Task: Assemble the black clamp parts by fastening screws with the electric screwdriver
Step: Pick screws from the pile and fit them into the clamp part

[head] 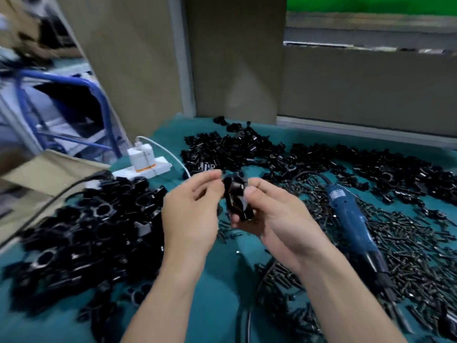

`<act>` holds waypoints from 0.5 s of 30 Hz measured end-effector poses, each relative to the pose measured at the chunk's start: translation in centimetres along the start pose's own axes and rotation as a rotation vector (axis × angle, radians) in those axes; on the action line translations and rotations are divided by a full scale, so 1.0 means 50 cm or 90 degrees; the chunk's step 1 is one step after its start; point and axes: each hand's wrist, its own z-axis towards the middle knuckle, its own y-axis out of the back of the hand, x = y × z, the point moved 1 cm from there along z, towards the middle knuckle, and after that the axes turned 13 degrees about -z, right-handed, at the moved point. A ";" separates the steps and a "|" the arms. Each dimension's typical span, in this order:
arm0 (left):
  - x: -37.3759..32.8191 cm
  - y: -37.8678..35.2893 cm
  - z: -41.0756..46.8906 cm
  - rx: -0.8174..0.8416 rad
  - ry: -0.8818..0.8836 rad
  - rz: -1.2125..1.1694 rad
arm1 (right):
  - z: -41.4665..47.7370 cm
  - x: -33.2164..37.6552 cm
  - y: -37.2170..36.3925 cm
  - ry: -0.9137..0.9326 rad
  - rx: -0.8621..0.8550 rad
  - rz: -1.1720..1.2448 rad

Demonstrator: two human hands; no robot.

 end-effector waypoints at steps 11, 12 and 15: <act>-0.064 0.243 -0.039 -0.216 -0.113 0.549 | 0.128 -0.025 -0.343 0.213 -0.020 -0.694; -0.056 0.251 -0.034 -0.169 -0.076 0.600 | 0.137 -0.036 -0.351 0.218 -0.005 -0.724; -0.018 0.287 -0.023 -0.085 0.012 0.674 | 0.155 -0.073 -0.365 0.193 0.074 -0.778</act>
